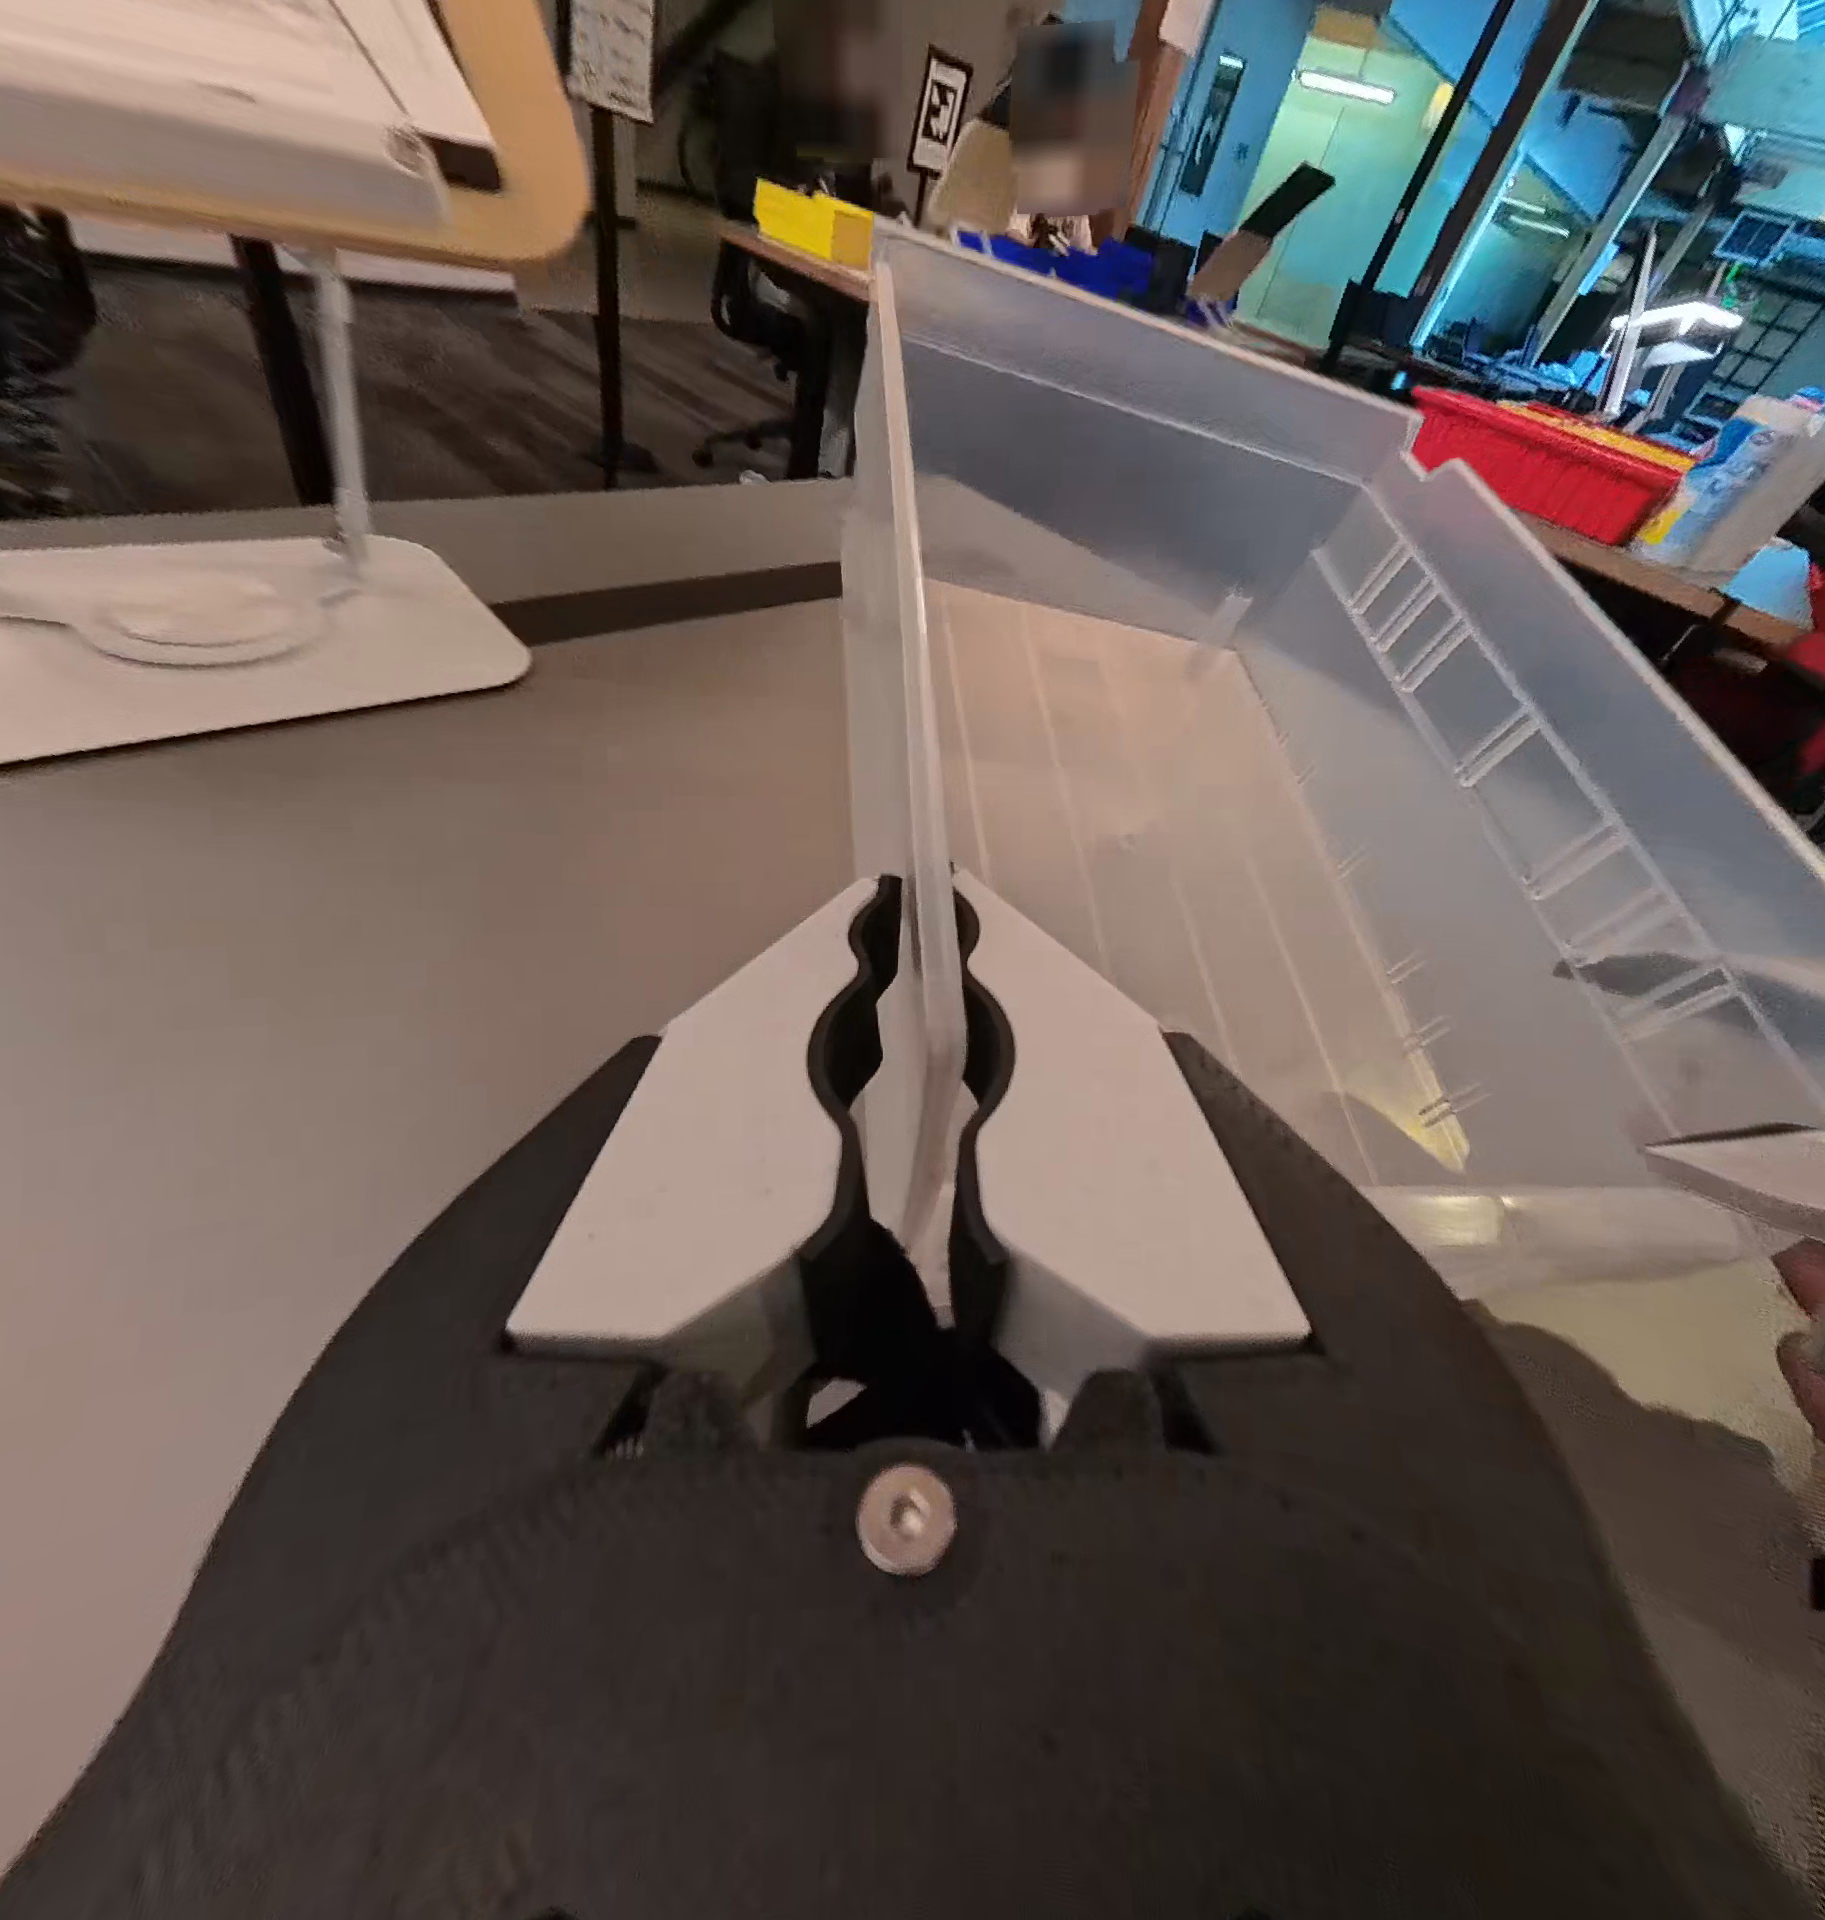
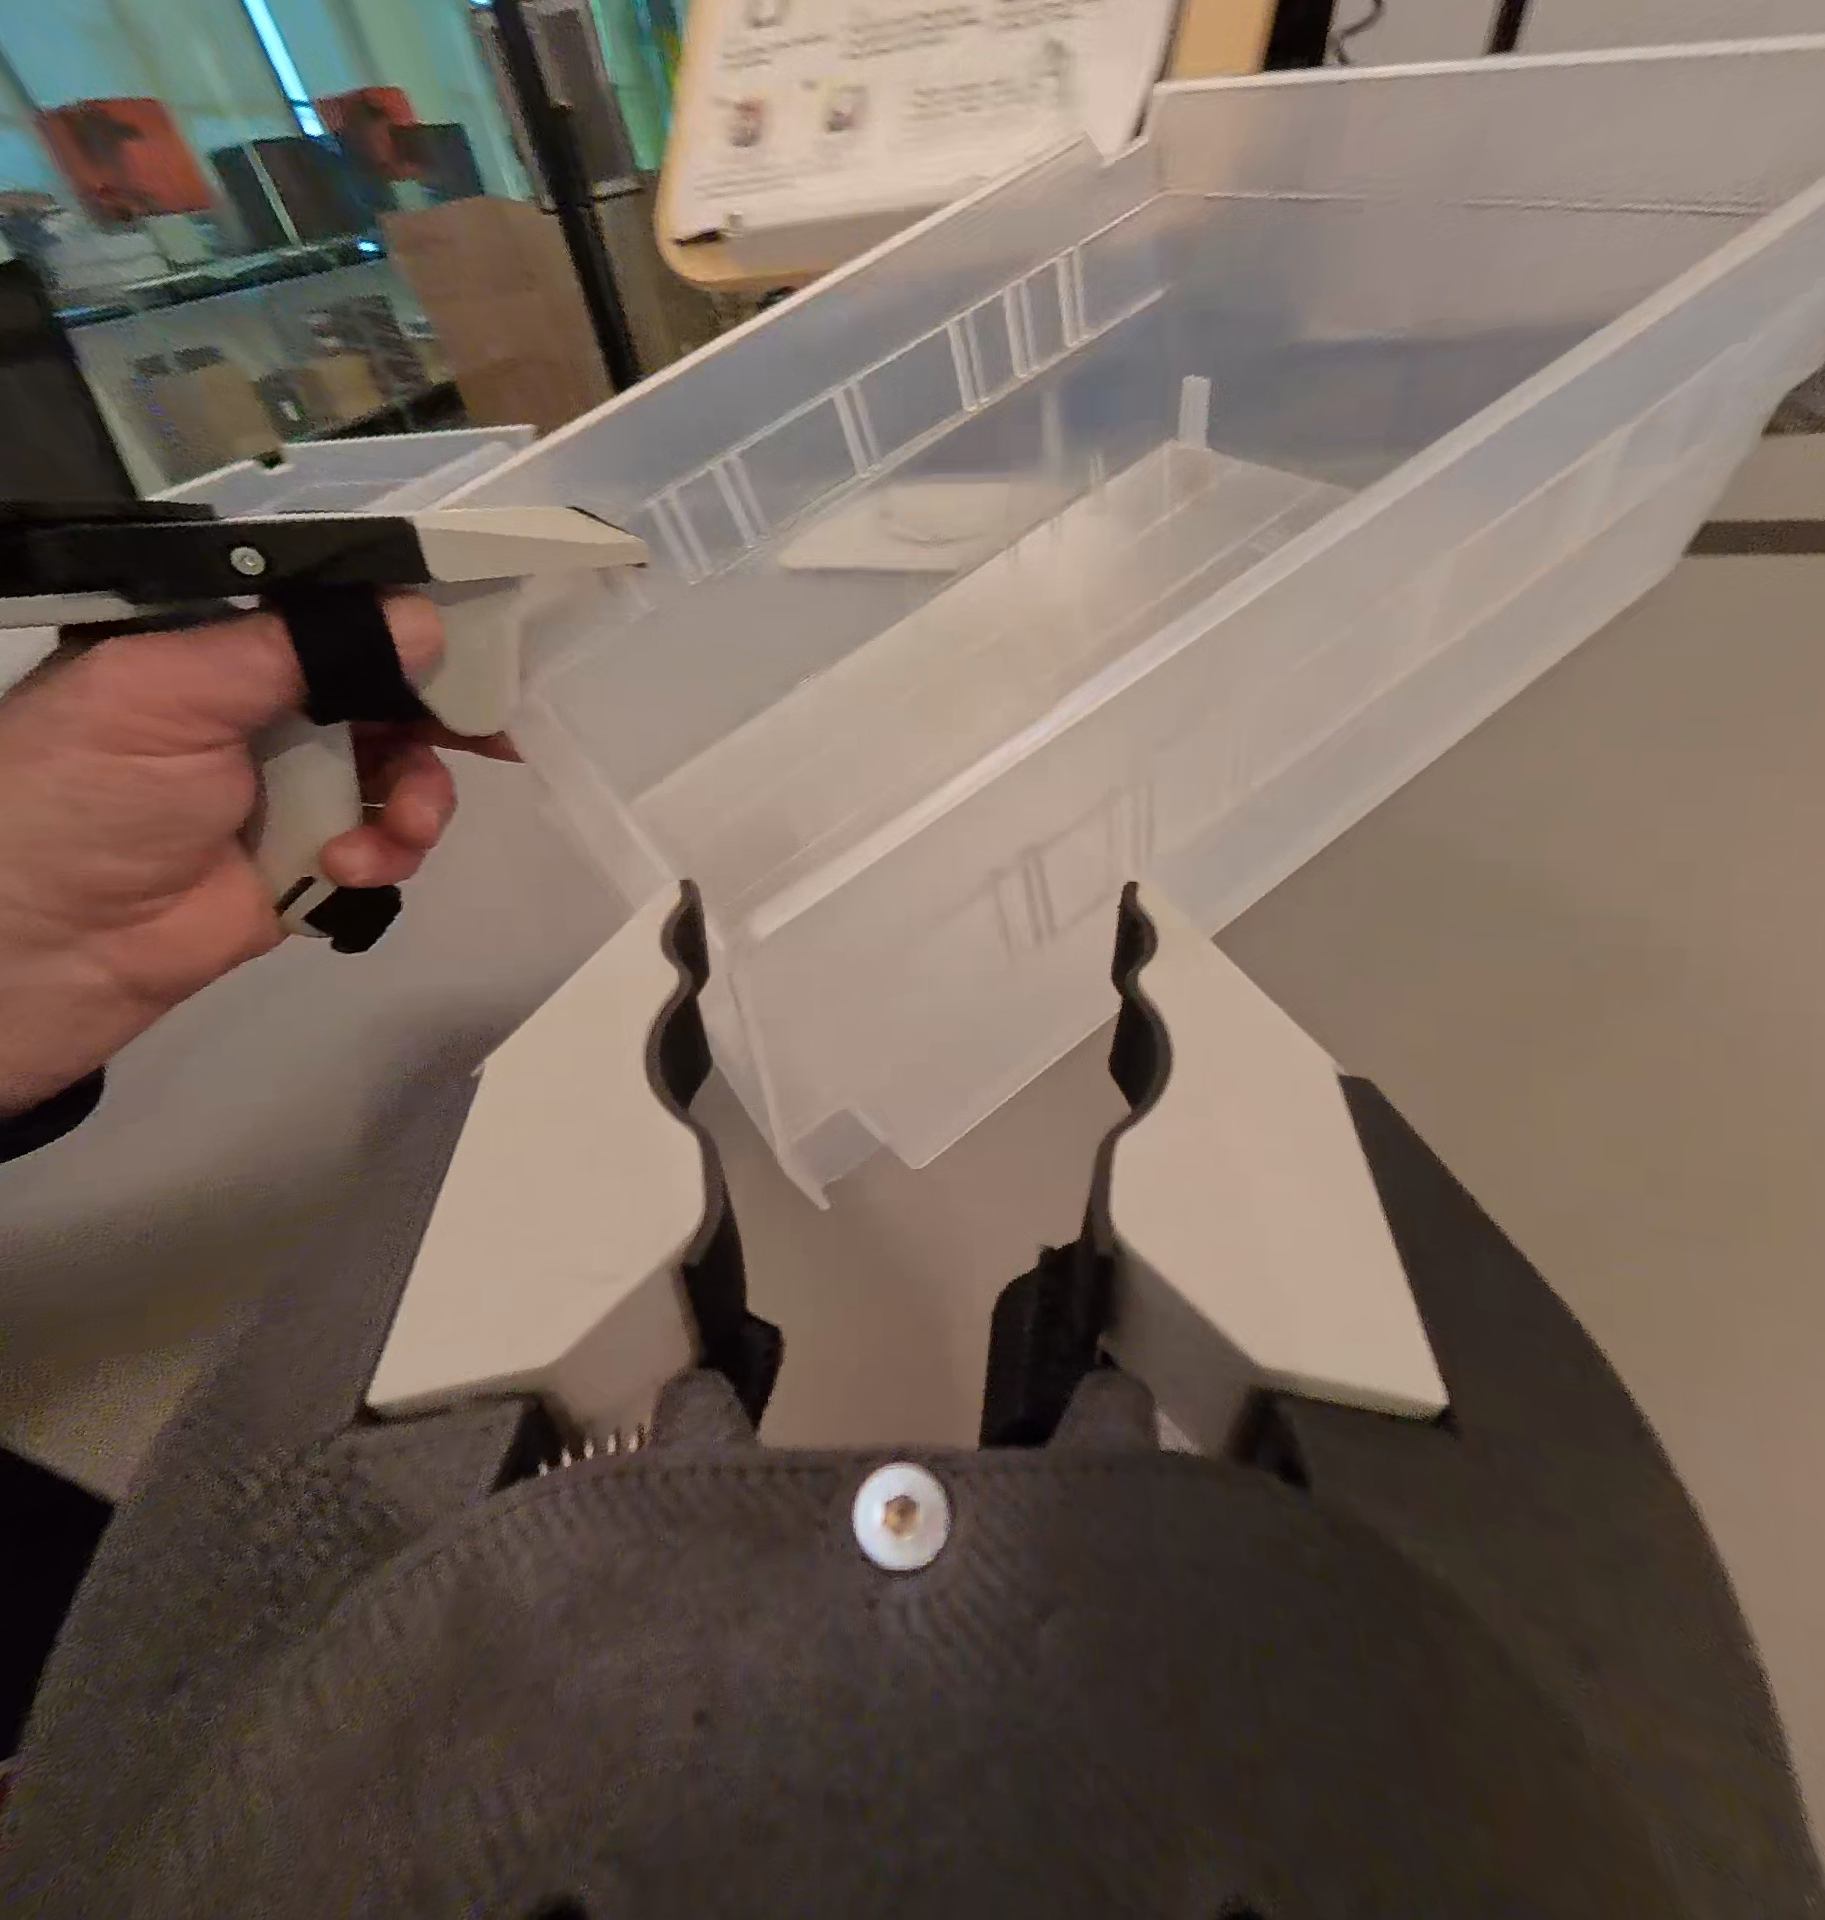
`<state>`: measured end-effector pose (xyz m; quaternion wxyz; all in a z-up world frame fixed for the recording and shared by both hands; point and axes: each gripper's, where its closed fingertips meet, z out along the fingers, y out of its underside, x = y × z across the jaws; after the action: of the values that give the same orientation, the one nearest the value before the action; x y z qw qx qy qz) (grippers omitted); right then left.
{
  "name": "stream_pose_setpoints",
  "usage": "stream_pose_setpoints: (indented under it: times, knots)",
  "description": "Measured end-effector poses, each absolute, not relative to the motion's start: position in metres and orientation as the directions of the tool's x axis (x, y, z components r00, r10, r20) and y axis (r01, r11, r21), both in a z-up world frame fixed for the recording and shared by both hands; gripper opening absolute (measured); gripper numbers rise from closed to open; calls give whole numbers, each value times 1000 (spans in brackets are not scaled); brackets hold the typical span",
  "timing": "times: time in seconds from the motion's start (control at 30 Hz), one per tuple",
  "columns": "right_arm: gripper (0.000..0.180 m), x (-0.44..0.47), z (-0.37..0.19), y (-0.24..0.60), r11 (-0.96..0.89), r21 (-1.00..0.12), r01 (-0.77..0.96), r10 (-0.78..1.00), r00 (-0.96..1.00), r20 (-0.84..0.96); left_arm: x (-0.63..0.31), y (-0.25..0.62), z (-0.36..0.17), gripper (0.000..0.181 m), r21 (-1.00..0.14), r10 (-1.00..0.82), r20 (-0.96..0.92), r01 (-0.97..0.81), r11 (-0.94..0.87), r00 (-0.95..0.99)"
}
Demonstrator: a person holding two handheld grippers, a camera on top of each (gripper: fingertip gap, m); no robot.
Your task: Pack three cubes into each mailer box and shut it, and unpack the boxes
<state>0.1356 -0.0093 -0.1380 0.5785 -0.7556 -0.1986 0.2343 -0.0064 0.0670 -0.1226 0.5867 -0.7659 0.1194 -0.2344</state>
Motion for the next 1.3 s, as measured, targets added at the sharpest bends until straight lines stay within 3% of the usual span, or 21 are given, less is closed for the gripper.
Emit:
stream_pose_setpoints:
  times: [0.57, 0.9, 1.3]
  knots:
    - [74, 254, -185, 84, -414, -908, 63, 414, 902, -126, 110, 122, -168, 15, -927, -492, 215, 18, -375, 844]
    - [69, 276, -190, 116, -431, -898, 88, 400, 911, -102, 130, 133, -171, 21, -926, -491, 220, 22, -376, 843]
    - [70, 312, -188, 174, -483, -871, 85, 446, 881, -161, 179, 140, -169, 42, -922, -539, 235, 8, -388, 809]
